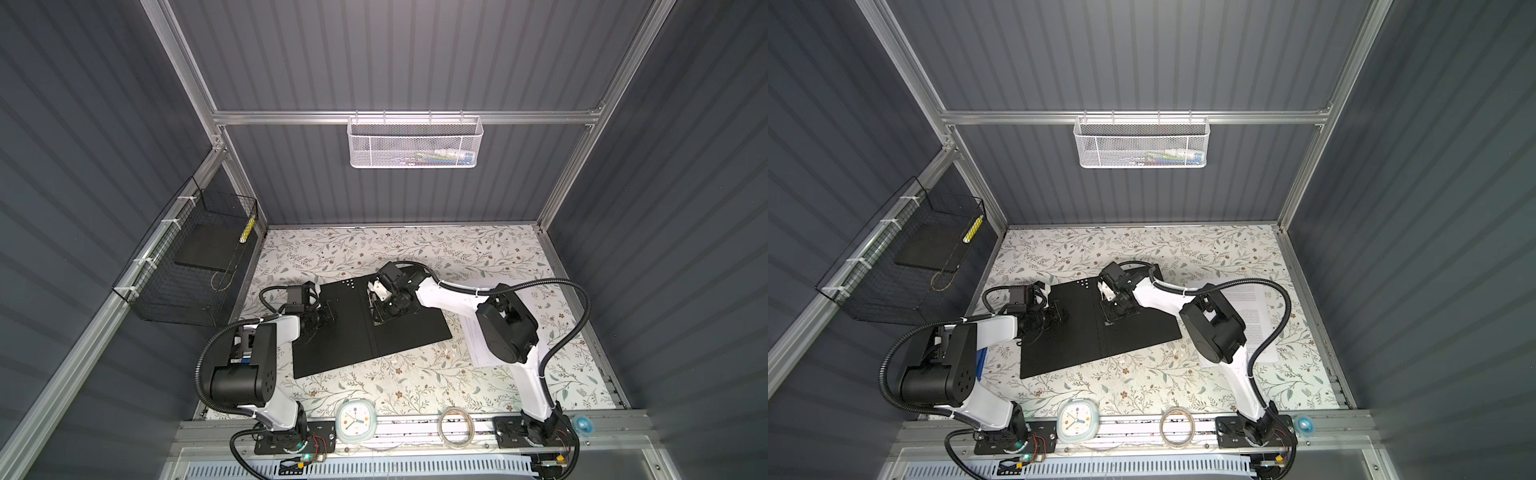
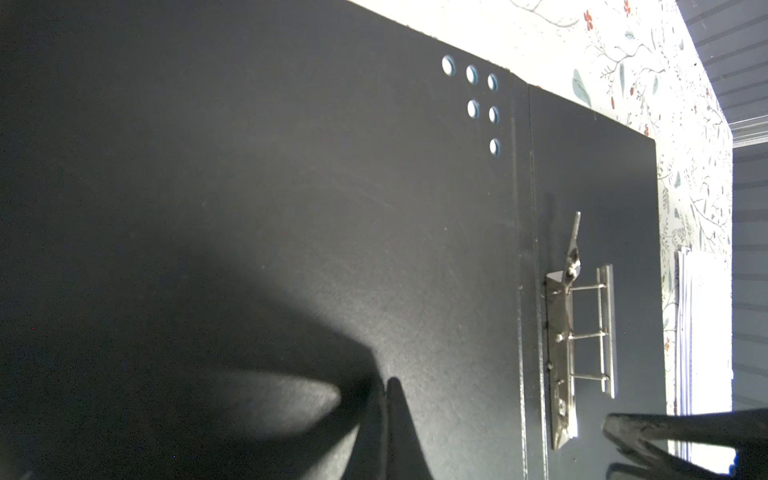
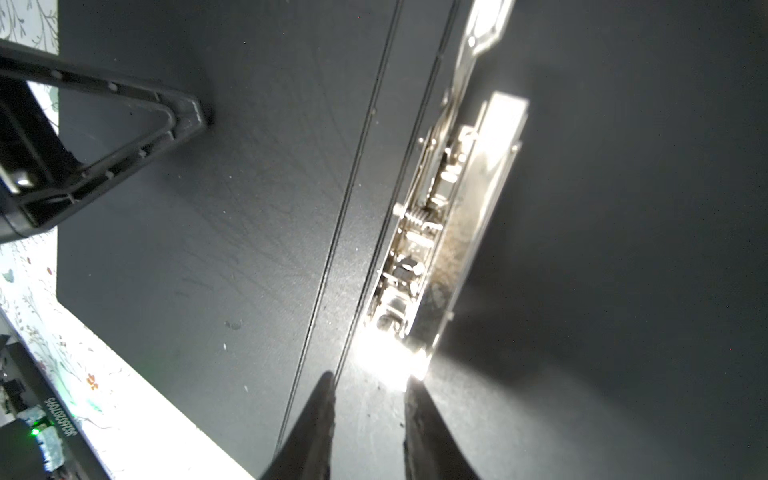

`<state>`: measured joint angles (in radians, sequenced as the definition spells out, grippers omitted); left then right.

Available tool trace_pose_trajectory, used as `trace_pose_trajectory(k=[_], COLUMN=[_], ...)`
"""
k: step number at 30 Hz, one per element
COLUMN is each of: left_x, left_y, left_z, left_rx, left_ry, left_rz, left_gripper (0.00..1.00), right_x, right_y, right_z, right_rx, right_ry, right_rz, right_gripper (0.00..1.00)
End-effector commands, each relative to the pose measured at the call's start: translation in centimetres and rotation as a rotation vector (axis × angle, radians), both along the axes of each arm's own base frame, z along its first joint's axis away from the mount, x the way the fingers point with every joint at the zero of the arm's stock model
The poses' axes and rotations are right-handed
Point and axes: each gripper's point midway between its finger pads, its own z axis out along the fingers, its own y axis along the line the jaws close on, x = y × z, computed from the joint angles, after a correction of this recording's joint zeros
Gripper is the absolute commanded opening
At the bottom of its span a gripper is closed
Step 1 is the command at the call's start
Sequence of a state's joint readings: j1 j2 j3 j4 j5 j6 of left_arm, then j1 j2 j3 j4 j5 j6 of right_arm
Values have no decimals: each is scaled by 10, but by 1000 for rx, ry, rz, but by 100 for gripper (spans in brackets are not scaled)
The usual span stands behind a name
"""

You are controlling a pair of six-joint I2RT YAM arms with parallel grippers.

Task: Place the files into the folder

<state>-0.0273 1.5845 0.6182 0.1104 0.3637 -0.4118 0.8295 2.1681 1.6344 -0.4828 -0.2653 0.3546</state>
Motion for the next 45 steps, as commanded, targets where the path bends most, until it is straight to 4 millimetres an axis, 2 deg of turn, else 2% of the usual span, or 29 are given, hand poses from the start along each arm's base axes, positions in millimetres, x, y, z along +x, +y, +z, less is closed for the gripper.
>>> trace_pose_trajectory(k=[1, 5, 8, 10, 12, 14, 17, 23, 31, 38, 45], left_x=[-36, -35, -36, -35, -32, -30, -29, -32, -36, -41, -39], left_y=[7, 6, 0, -1, 2, 14, 20, 21, 22, 22, 20], left_z=[-39, -38, -34, -27, -15, 0, 24, 46, 51, 46, 39], left_rx=[49, 47, 15, 12, 26, 81, 110, 119, 134, 139, 131], left_ry=[179, 175, 165, 161, 146, 116, 71, 44, 38, 50, 54], left_rz=[10, 6, -13, -17, -3, 46, 61, 59, 42, 31, 25], left_gripper=[0, 0, 0, 0, 0, 1, 12, 23, 24, 22, 19], right_x=[15, 33, 48, 53, 53, 50, 45, 37, 42, 30, 29], right_y=[-5, -14, -20, -25, -23, -20, -13, -2, -15, 2, 7], right_z=[27, 43, 41, 34, 31, 26, 21, 12, -3, -10, -22], right_rx=[59, 157, 150, 66, 7, -66, -148, -265, -397, -338, -345], right_ry=[-51, -66, -81, -93, -111, -138, -153, -173, -202, -164, -133], right_rz=[-11, -15, -23, -19, 1, 15, 39, 46, 19, 45, 39], right_gripper=[34, 40, 42, 45, 47, 51, 56, 64, 70, 76, 73])
